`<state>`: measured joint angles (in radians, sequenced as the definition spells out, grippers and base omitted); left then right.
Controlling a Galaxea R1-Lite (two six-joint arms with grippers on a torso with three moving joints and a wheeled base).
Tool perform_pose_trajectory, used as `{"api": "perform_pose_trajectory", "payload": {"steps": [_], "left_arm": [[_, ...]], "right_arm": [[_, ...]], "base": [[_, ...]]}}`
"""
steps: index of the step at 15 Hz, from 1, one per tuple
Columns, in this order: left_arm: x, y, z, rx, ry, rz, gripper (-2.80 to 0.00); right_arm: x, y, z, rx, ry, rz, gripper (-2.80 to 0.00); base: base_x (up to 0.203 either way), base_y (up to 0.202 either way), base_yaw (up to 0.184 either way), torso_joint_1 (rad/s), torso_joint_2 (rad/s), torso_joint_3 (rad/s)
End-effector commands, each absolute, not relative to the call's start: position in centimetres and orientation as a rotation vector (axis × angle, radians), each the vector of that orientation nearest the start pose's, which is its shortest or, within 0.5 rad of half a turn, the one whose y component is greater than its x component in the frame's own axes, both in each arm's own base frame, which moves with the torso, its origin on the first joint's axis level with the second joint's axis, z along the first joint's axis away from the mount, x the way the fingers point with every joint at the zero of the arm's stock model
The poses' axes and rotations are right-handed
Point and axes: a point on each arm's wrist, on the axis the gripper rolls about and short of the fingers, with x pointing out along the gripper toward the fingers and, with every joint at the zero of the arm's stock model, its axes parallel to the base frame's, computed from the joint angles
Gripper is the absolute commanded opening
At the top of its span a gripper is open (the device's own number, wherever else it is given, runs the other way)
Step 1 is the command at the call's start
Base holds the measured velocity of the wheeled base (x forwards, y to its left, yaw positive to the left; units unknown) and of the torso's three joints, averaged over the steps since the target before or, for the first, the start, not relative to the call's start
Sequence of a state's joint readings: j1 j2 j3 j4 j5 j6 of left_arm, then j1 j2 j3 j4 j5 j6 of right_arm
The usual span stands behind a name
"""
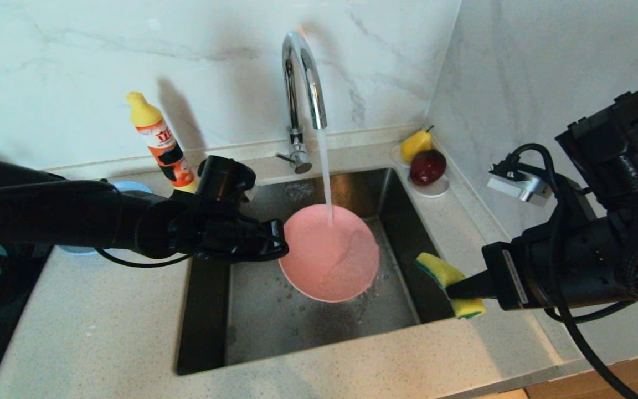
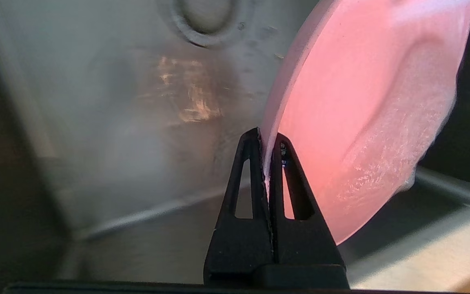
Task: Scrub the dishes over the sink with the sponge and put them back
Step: Wash the plate
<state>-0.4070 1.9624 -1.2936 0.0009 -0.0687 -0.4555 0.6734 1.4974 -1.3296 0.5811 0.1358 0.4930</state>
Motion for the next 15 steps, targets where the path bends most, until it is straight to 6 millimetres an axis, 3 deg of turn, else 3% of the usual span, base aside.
{"api": "perform_pose_trajectory", "payload": {"steps": [1, 10, 15], "left_arm": [[33.0, -13.4, 18.9, -0.288, 0.683, -0.258, -2.80], [25.3, -6.6, 27.1, -0.032, 0.352, -0.068, -2.80], [22.7, -5.3, 27.8, 0.106, 0.072, -0.069, -2.80]], "right_arm": [[18.7, 15.3, 27.0, 0.238, 0.929, 0.559, -2.80], [18.4, 15.2, 26.4, 0.232, 0.952, 0.552, -2.80], [18.4, 15.3, 26.3, 0.229, 0.958, 0.554, -2.80]], "base": [[0.000, 0.000, 0.000, 0.000, 0.00, 0.000], [0.000, 0.000, 0.000, 0.000, 0.00, 0.000], [0.000, 0.000, 0.000, 0.000, 0.00, 0.000]]}}
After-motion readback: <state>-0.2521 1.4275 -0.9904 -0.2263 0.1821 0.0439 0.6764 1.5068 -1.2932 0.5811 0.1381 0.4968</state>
